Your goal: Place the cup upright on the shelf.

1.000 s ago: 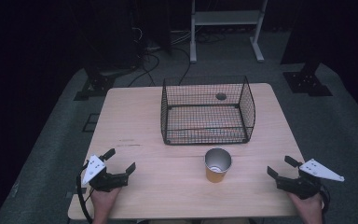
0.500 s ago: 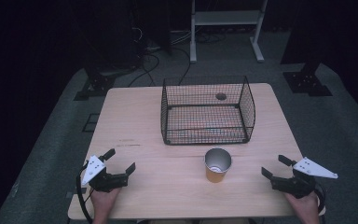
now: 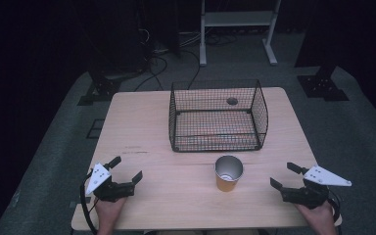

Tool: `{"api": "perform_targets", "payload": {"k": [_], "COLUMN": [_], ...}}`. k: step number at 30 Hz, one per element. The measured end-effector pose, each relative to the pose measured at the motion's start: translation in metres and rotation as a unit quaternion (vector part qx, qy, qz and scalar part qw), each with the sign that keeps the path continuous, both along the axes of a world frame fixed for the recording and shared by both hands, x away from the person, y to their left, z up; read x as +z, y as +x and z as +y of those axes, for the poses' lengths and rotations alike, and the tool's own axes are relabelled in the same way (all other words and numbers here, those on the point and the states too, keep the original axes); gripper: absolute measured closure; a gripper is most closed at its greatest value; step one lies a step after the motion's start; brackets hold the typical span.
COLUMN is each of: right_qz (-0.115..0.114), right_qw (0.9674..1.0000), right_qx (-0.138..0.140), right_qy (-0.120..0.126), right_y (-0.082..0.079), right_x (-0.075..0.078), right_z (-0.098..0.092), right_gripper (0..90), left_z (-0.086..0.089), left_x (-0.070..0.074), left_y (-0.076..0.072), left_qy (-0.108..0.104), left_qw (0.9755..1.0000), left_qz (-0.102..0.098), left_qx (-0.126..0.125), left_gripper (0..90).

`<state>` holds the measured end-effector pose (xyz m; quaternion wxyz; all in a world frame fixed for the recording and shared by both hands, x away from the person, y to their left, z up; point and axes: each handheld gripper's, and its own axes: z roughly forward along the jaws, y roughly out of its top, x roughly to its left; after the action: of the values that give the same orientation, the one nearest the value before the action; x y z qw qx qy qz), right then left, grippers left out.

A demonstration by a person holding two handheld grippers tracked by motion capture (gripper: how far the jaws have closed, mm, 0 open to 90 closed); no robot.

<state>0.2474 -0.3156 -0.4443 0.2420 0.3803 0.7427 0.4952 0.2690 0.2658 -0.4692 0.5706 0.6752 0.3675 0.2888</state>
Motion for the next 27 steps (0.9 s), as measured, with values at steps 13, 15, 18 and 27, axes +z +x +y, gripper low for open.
{"api": "perform_targets", "payload": {"k": [13, 15, 18, 27], "right_qz": [0.001, 0.000, 0.003, 0.001], "right_qw": [0.9988, 0.9987, 0.9982, 0.9958], "right_qx": [0.046, 0.048, 0.056, 0.087], "right_qy": [-0.018, -0.019, -0.022, -0.026], "right_y": [0.003, 0.003, 0.005, 0.007], "right_x": [0.010, 0.011, 0.012, 0.015], "right_z": [0.019, 0.021, 0.024, 0.035], "right_gripper": [13.4, 13.4, 13.3, 13.1], "left_z": [0.000, 0.000, 0.000, 0.000], "left_x": [0.000, 0.000, 0.000, 0.000], "left_y": [0.000, 0.000, 0.000, 0.000], "left_qy": [0.000, 0.000, 0.000, 0.001], "left_qw": [1.0000, 1.0000, 1.0000, 1.0000], "left_qz": [0.000, 0.000, 0.000, 0.000], "left_qx": [0.000, 0.000, 0.000, 0.000], "left_gripper": [0.8, 0.8, 0.8, 0.8]}}
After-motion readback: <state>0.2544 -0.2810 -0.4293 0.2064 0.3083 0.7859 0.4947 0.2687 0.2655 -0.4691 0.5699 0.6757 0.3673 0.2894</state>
